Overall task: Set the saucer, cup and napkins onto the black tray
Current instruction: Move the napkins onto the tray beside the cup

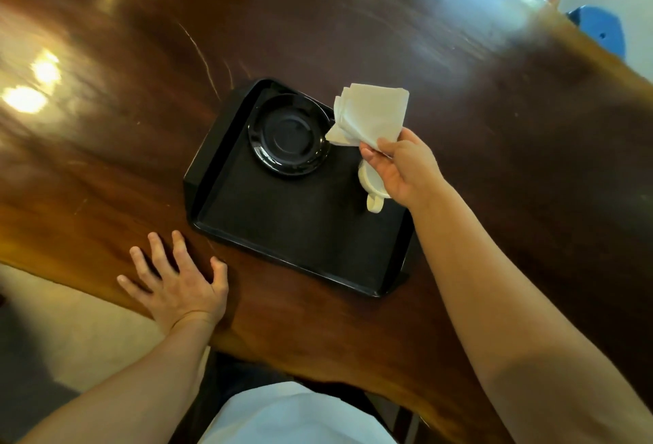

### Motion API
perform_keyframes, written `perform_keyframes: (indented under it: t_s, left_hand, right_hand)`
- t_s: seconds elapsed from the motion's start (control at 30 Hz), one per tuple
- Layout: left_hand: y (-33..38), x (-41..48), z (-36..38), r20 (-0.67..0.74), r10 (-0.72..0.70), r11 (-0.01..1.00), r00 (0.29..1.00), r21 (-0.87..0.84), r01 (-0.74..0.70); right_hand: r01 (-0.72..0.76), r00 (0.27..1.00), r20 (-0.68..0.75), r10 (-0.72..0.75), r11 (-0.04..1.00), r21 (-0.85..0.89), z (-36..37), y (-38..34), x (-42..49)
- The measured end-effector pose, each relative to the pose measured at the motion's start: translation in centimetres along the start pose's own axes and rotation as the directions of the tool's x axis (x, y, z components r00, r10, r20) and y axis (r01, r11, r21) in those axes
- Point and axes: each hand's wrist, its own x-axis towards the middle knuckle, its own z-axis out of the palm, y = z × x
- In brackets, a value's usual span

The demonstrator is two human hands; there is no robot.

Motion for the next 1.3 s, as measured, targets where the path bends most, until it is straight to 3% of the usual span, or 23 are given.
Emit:
perform_keyframes:
  t_s: [0.33, 0.67, 0.87, 1.03, 1.13, 1.3]
  left_hand:
    - [0.0, -0.2, 0.0, 0.007, 0.015, 1.0, 1.0, 0.013, -0.015]
    - [-0.2, -0.2, 0.2, -0.019, 0.032, 0.999, 0.999, 0.009, -0.031]
    - [-0.1, -0.3, 0.1, -0.016, 0.025, 1.0, 1.0, 0.006, -0.025]
    - [-0.2, -0.3, 0.2, -0.019, 0.025, 1.0, 1.0, 0.007, -0.025]
    - [-0.2, -0.3, 0.1, -0.016, 0.023, 1.0, 1.0, 0.004, -0.023]
    - [0.0, -0.4, 0.0, -0.002, 0.02, 1.0, 1.0, 0.009, -0.02]
  right_hand:
    - [-0.227, 0.958, 0.191, 0.214, 0.973, 0.048, -2.5, 8.1, -5.1]
    - [-0.264, 0.964, 0.02, 0.264, 0.964, -0.03, -4.1, 12.6, -4.7]
    - [-0.139, 0.99, -0.099, 0.105, 0.874, -0.466, -4.2, 14.0, -3.4]
    - [-0.005, 0.999, -0.036, -0.034, 0.643, -0.766, -4.5, 13.6, -3.3]
    - [-0.013, 0.993, -0.081, -0.081, 0.621, -0.784, -5.3, 13.2, -2.8]
    - [-0.02, 0.968, -0.192, -0.161, 0.715, -0.699, -6.9, 11.7, -1.5]
